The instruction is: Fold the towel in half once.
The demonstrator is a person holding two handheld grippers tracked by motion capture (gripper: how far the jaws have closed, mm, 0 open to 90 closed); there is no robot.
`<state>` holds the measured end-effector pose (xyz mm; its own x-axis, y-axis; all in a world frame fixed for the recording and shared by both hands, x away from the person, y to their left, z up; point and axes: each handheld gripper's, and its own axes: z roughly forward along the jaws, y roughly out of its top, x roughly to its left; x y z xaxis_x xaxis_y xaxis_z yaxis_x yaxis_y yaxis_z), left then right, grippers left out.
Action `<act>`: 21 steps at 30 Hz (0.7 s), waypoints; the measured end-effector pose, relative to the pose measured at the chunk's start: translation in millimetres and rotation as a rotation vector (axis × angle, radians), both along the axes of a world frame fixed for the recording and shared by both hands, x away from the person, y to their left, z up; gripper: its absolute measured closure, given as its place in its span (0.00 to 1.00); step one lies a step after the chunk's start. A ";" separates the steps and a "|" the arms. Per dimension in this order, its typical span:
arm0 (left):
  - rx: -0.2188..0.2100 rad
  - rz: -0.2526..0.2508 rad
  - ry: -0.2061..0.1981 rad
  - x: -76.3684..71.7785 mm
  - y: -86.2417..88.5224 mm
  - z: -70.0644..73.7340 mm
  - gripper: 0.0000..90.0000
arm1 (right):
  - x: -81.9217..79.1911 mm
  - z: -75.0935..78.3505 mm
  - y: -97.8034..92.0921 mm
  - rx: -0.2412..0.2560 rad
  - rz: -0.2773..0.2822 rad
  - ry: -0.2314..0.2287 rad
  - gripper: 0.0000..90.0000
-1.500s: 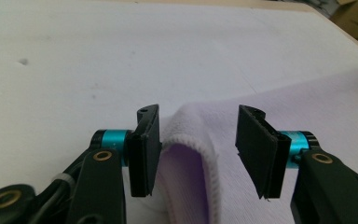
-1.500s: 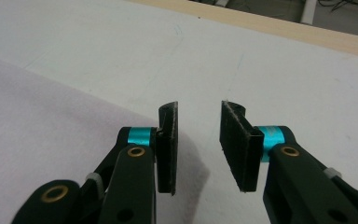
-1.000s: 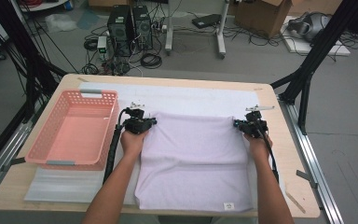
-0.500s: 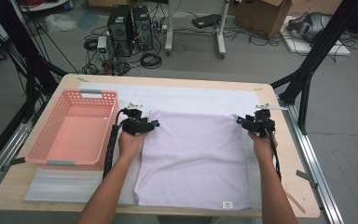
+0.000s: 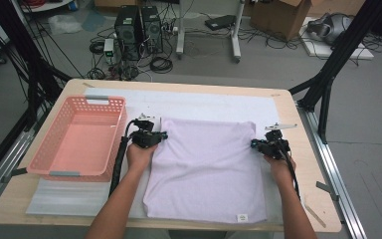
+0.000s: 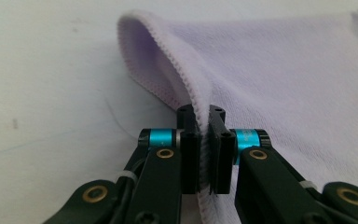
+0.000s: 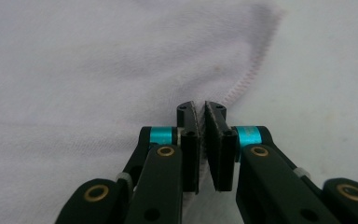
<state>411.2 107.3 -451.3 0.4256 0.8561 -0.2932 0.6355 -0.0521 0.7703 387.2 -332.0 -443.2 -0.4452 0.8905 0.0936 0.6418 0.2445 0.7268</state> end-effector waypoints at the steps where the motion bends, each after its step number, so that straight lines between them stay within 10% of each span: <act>1: -0.007 0.020 -0.012 1.2 0.2 -0.2 0.95 | 2.7 -1.0 -1.3 0.007 -0.019 -0.009 0.95; 9: -0.040 0.102 -0.094 6.1 -4.9 -0.7 0.92 | 19.6 -5.9 -2.3 0.010 -0.120 -0.101 0.94; 13: -0.057 0.051 -0.080 -1.4 0.0 3.8 0.63 | 16.6 -2.6 -4.2 0.035 -0.126 -0.091 0.74; 21: -0.041 -0.081 -0.135 -39.7 -3.4 14.5 0.53 | -20.9 18.3 -12.9 0.099 -0.066 -0.121 0.65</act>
<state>371.5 104.0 -436.8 0.5310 0.8055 -0.2631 0.5212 -0.0657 0.8509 366.3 -344.9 -424.9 -0.3992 0.9073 0.1319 0.5605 0.1276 0.8183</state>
